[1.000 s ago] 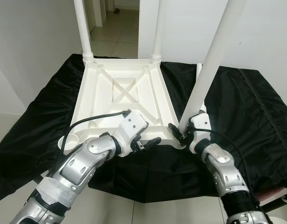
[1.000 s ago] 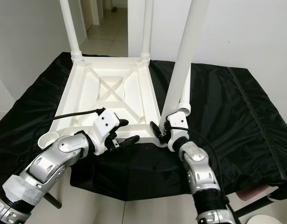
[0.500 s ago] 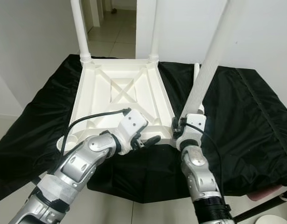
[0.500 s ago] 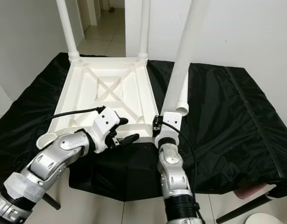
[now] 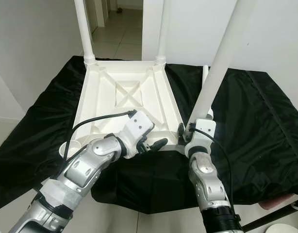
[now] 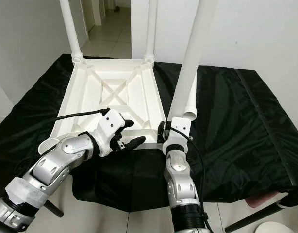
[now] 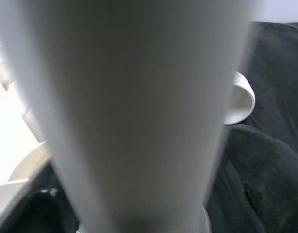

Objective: Building children table

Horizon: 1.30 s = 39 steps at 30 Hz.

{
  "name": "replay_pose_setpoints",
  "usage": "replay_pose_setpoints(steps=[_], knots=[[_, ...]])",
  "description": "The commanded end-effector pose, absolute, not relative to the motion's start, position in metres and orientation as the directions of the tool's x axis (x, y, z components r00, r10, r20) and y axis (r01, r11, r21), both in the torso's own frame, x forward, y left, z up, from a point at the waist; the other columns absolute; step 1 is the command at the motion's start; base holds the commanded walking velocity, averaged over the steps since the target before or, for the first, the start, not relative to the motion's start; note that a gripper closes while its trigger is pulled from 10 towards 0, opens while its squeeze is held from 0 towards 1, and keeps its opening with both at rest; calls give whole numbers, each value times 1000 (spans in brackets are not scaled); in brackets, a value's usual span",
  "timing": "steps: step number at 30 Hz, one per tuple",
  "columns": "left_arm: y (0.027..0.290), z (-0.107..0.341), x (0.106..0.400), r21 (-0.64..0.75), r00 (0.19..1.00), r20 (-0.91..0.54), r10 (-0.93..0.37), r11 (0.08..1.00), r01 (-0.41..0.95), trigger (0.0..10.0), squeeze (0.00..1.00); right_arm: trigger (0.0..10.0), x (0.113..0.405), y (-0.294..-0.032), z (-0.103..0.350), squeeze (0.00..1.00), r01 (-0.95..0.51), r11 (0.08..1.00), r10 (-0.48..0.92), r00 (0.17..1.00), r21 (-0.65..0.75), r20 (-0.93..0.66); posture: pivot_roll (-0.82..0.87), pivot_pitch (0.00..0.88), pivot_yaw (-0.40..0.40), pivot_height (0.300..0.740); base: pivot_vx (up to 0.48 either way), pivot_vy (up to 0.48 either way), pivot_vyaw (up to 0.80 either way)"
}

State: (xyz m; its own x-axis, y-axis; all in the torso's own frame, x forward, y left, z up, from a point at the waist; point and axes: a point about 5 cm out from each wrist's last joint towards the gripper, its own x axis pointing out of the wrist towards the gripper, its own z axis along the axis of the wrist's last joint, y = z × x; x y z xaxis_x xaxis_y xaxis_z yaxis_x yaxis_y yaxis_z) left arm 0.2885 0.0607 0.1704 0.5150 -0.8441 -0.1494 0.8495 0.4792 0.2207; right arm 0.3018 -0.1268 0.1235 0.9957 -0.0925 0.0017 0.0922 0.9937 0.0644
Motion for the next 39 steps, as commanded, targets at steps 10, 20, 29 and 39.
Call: replay_pose_setpoints(steps=[10, 20, 29, 39], knots=[[62, 170, 288, 219, 431, -175, -885, 391, 894, 10000, 0, 10000, 291, -126, 123, 0, 23, 998, -26, 999, 59, 46, 17, 0, -18, 740, 0, 0, 0], [65, 173, 295, 244, 468, -160, -869, 425, 872, 10000, 0, 10000, 271, -130, 120, 0, -53, 996, 46, 994, 77, 96, 7, 0, -9, 740, 0, 0, 0], [71, 176, 301, 256, 496, -150, -855, 451, 855, 10000, 0, 10000, 266, -129, 119, 0, -92, 993, 83, 990, 77, 114, 3, 0, -7, 740, 0, 0, 0], [80, 182, 314, 264, 569, -119, -814, 526, 808, 10000, 0, 10000, 264, -125, 120, 0, -149, 985, 137, 982, 84, 133, 6, 0, -9, 740, 0, 0, 0]])
